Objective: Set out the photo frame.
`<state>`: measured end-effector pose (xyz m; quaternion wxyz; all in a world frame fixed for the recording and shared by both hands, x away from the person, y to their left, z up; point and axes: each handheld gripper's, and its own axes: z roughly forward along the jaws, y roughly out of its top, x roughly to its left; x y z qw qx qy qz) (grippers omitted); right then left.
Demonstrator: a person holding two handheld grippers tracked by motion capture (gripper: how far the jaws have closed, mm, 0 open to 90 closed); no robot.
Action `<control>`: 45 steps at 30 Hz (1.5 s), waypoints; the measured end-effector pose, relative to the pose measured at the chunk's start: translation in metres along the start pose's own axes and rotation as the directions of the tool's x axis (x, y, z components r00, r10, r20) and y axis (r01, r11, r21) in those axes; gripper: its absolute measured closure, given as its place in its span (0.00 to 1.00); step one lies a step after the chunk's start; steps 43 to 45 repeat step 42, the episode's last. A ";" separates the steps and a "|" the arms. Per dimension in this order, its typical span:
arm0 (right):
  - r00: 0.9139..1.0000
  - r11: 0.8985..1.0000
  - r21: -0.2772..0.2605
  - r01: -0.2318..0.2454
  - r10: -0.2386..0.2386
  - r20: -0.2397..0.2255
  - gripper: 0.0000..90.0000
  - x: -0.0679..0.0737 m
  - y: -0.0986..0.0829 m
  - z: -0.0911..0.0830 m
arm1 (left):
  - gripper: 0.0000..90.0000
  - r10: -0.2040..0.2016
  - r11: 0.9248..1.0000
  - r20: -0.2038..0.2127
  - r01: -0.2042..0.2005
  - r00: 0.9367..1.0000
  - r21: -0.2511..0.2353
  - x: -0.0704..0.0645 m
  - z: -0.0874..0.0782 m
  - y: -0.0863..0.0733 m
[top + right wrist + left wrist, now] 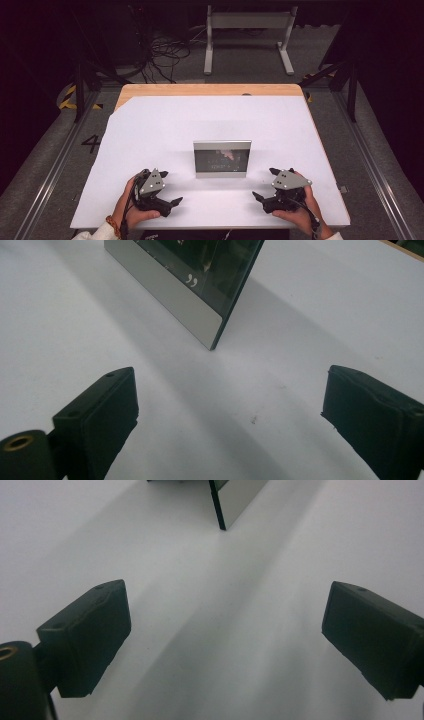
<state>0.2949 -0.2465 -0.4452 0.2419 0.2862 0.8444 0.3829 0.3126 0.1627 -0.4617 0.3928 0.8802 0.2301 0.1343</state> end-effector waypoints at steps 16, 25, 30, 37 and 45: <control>1.000 1.000 0.011 0.012 -0.012 0.004 0.10 0.003 0.000 0.002 | 0.08 0.021 1.000 -0.009 -0.021 1.000 0.001 -0.003 0.000 0.003; 1.000 1.000 0.014 0.017 -0.017 0.006 0.11 0.003 0.000 0.002 | 0.09 0.026 1.000 -0.004 -0.026 1.000 0.010 -0.003 0.002 0.003; 1.000 1.000 0.013 0.025 -0.025 0.007 0.11 0.004 0.002 0.003 | 0.09 0.023 1.000 -0.008 -0.023 1.000 0.014 -0.003 0.001 0.002; 1.000 1.000 0.018 0.019 -0.019 0.001 0.12 0.003 0.000 0.001 | 0.09 0.026 1.000 -0.003 -0.026 1.000 0.012 -0.002 0.004 0.005; 1.000 1.000 0.018 0.018 -0.018 -0.001 0.13 0.004 0.001 0.001 | 0.09 0.018 1.000 -0.005 -0.018 1.000 0.012 0.000 0.004 0.004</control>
